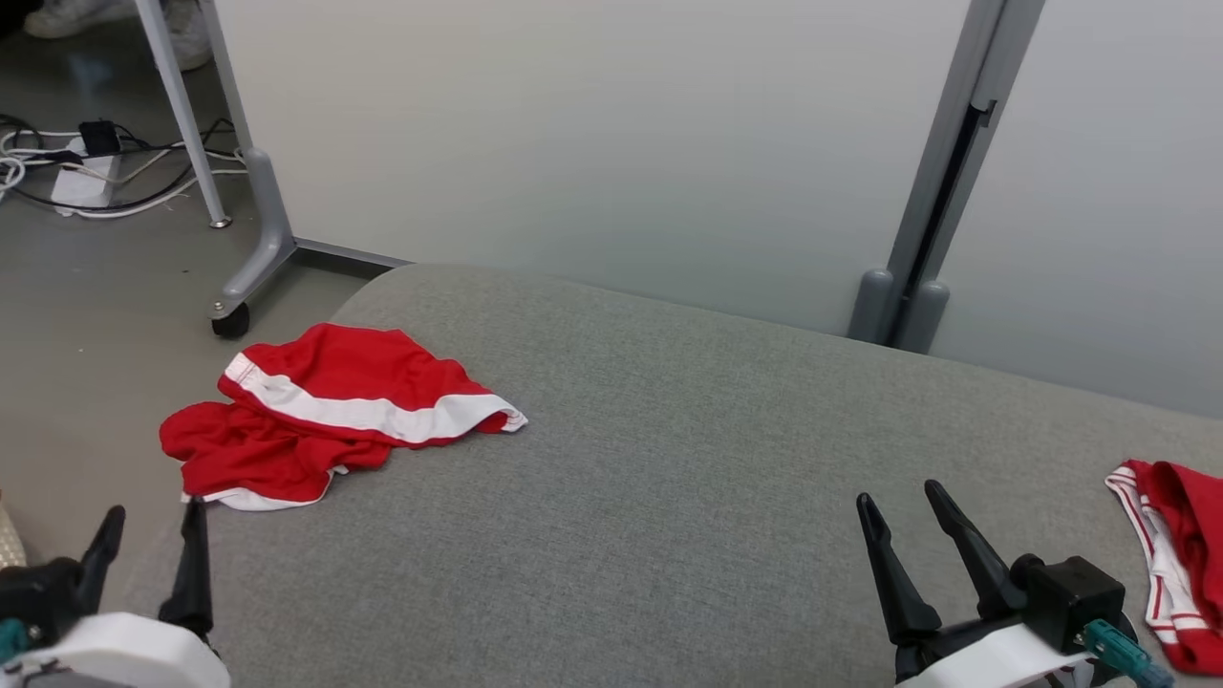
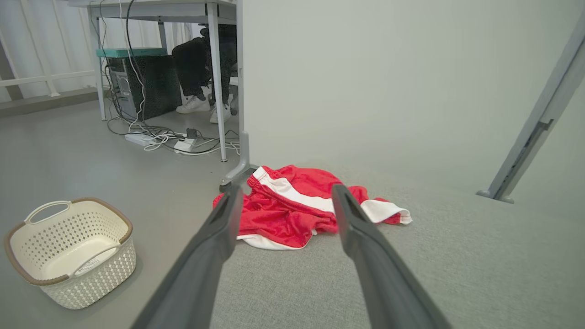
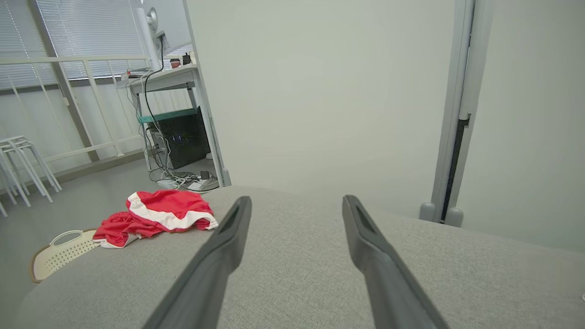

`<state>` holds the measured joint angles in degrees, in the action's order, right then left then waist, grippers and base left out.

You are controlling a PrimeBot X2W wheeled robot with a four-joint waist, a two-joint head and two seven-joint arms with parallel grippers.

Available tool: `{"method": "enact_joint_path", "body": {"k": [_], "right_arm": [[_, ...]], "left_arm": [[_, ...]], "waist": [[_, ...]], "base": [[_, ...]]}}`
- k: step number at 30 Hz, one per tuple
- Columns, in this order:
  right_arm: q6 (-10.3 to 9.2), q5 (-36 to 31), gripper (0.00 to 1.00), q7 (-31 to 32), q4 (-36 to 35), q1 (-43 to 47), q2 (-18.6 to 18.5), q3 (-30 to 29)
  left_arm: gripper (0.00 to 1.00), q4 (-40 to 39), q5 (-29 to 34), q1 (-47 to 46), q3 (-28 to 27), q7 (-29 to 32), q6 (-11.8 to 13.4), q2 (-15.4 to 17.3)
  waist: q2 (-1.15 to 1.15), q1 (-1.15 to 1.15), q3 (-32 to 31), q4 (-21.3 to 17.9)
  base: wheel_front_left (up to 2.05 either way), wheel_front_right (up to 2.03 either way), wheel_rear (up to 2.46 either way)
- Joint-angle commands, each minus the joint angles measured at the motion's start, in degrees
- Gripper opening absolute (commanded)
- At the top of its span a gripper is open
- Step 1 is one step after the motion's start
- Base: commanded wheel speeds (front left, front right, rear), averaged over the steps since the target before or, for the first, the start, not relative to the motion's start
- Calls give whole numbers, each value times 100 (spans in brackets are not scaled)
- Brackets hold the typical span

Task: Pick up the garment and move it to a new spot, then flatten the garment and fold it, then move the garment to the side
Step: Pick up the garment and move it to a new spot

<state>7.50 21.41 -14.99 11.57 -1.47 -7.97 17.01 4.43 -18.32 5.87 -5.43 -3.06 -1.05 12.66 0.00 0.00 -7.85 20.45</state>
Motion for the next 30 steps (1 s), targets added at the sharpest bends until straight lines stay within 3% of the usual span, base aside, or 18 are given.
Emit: {"method": "enact_joint_path", "body": {"k": [1, 9, 18, 25, 30], "right_arm": [[-1, -42, 100, -25, -89, 9, -34, -17], [-1, -197, 100, -25, -504, -138, -132, -130], [-1, -300, 100, -25, -830, -587, -344, -132], [-1, -349, 100, -25, -916, -880, -353, -162], [-1, -363, 100, -25, -933, -1011, -370, -190]], "left_arm": [[100, 125, -110, -241, -77, 243, -41, 141], [100, 1045, -783, -1402, -480, 1228, -308, 815], [100, 2992, -1585, -2791, -704, 1716, -592, 1535], [100, 4279, -1938, -3464, -549, 1940, -644, 1891], [100, 4840, -2177, -3727, -321, 1920, -653, 1929]], "waist": [[0, 0, 133, -167], [0, 0, 539, -771], [0, 0, 1463, -1440], [0, 0, 1911, -1798], [0, 0, 2101, -1918]], "base": [[0, 0, 0], [0, 0, 0], [0, 0, 0], [0, 0, 0], [0, 0, 0]]}}
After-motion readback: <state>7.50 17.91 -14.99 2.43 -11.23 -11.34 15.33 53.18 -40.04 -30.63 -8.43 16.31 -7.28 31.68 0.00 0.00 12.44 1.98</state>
